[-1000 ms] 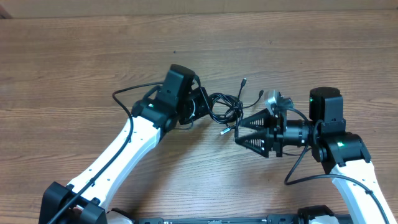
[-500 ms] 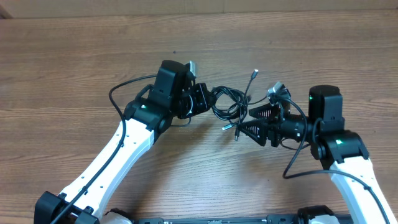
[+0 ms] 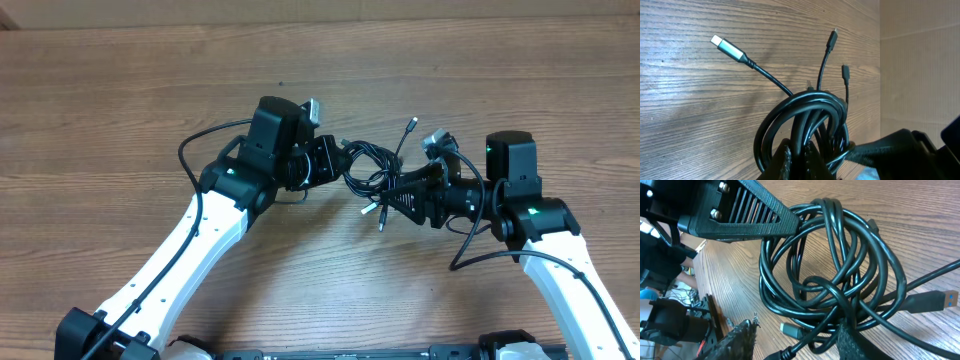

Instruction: Untangle cables

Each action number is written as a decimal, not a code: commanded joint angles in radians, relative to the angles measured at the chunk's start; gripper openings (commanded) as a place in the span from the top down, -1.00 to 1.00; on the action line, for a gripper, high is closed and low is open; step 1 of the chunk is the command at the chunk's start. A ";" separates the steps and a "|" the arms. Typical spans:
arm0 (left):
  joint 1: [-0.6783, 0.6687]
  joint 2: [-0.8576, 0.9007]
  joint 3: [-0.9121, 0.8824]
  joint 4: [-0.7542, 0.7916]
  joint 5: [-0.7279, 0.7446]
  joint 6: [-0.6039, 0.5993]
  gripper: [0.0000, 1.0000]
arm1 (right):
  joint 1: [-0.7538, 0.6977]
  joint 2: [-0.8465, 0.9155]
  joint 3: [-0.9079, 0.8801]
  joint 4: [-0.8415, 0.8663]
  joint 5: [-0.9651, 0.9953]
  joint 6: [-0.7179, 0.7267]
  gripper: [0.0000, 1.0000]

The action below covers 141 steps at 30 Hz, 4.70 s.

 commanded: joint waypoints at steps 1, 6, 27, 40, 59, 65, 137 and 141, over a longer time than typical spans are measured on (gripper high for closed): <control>0.000 -0.036 0.017 0.008 0.058 0.031 0.92 | 0.005 -0.002 0.013 0.010 0.025 -0.003 -0.12; 0.000 -0.036 0.017 0.008 0.074 0.032 0.92 | 0.005 -0.002 0.013 0.010 0.113 -0.003 -0.20; 0.000 -0.036 0.017 0.007 0.110 0.056 0.91 | 0.005 -0.002 0.013 0.061 0.170 -0.006 0.25; 0.000 -0.035 0.017 0.007 0.115 0.053 0.91 | 0.005 -0.002 0.013 0.049 0.167 -0.002 0.92; 0.000 -0.035 0.017 -0.045 0.113 0.053 0.92 | 0.005 -0.002 0.014 0.031 0.896 0.128 0.92; 0.000 -0.035 0.017 -0.046 0.113 0.053 0.92 | 0.005 -0.002 0.014 0.031 0.858 0.123 0.93; 0.001 -0.035 0.017 -0.101 0.104 0.030 0.92 | 0.005 0.001 0.013 -0.014 0.628 -0.026 0.92; 0.010 -0.035 0.017 -0.105 0.112 0.046 0.92 | 0.005 0.001 0.013 -0.011 0.338 -0.099 0.81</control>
